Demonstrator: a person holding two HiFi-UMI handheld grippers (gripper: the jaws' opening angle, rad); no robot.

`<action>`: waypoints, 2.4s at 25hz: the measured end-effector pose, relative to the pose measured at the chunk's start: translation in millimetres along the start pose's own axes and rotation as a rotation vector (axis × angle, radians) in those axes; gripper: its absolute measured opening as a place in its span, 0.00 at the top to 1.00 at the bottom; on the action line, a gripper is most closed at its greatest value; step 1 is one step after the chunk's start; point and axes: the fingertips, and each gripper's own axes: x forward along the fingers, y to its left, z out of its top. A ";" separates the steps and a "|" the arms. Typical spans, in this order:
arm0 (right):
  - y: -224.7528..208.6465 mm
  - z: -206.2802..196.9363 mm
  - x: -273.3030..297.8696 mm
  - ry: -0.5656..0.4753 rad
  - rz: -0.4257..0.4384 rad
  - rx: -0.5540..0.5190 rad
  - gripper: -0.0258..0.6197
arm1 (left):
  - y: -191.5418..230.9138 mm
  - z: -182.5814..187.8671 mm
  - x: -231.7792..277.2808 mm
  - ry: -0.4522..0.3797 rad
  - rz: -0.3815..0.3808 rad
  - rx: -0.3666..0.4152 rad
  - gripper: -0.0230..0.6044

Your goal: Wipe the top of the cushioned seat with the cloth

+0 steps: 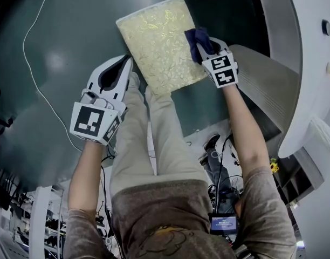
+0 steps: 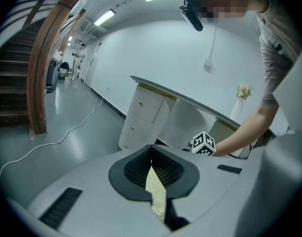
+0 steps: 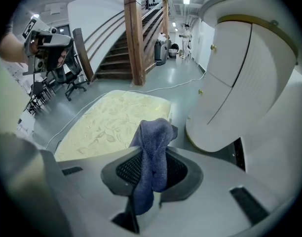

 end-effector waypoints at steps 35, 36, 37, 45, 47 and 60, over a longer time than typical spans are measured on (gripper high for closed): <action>229.1 5.5 -61.7 -0.161 0.218 0.106 0.82 | -54.6 -4.7 -8.5 0.054 -0.203 0.089 0.94; 234.5 5.2 -60.1 -0.160 0.224 0.106 0.82 | -54.2 -4.1 -7.4 0.056 -0.205 0.090 0.94; 239.3 4.0 -57.7 -0.157 0.228 0.107 0.82 | -53.6 -4.0 -6.2 0.057 -0.207 0.092 0.94; 256.8 -23.8 -31.6 -0.085 0.243 0.111 0.82 | -51.0 -16.5 0.4 0.078 -0.207 0.081 0.94; 254.8 -29.5 -24.8 -0.067 0.237 0.105 0.83 | -50.4 -19.0 2.2 0.085 -0.206 0.076 0.94; 228.5 -41.8 -21.4 -0.049 0.220 0.067 0.82 | -54.7 -20.6 10.6 0.100 -0.215 0.067 0.94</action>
